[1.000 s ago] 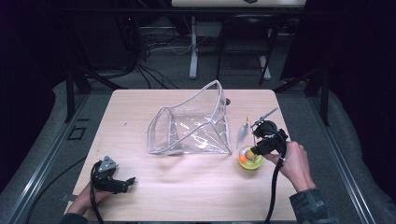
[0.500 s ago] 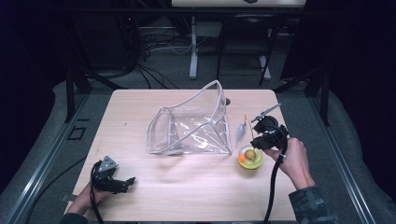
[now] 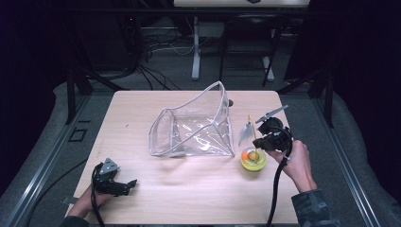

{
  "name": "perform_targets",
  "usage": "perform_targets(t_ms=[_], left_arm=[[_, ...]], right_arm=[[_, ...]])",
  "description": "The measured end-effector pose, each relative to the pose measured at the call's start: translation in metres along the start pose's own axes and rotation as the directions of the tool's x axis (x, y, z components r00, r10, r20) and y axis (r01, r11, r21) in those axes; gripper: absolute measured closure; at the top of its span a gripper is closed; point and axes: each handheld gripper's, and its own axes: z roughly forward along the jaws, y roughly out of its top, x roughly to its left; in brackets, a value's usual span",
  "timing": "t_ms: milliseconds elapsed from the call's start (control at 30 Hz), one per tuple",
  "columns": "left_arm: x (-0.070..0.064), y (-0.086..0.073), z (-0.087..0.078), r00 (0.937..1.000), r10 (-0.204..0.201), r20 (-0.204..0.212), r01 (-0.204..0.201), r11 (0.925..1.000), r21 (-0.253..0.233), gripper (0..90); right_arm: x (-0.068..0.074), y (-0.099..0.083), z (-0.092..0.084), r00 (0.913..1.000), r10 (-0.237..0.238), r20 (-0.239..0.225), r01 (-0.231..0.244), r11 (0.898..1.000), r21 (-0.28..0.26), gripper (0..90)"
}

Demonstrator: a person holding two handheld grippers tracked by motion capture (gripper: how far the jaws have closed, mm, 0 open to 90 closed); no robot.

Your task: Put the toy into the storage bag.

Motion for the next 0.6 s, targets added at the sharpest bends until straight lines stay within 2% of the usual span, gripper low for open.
perform_targets(t_ms=[333, 467, 600], left_arm=[[-0.0001, 0.0, 0.0002, 1.0, -0.003, 0.001, 0.003, 1.0, -0.001, 0.2], [0.0002, 0.0001, 0.0001, 1.0, 0.0, 0.001, 0.0, 1.0, 0.0, 0.2], [0.0001, 0.0001, 0.0001, 1.0, 0.0, 0.001, 0.0, 1.0, -0.001, 0.2]], right_arm=[[-0.0031, 0.0001, -0.002, 1.0, 0.006, 0.003, -0.006, 1.0, -0.005, 88.6], [-0.0031, 0.0003, -0.0022, 0.9999, 0.01, -0.009, -0.01, 1.0, -0.012, 88.7], [-0.0037, 0.0012, -0.004, 1.0, 0.001, 0.003, -0.001, 1.0, -0.002, 88.7]])
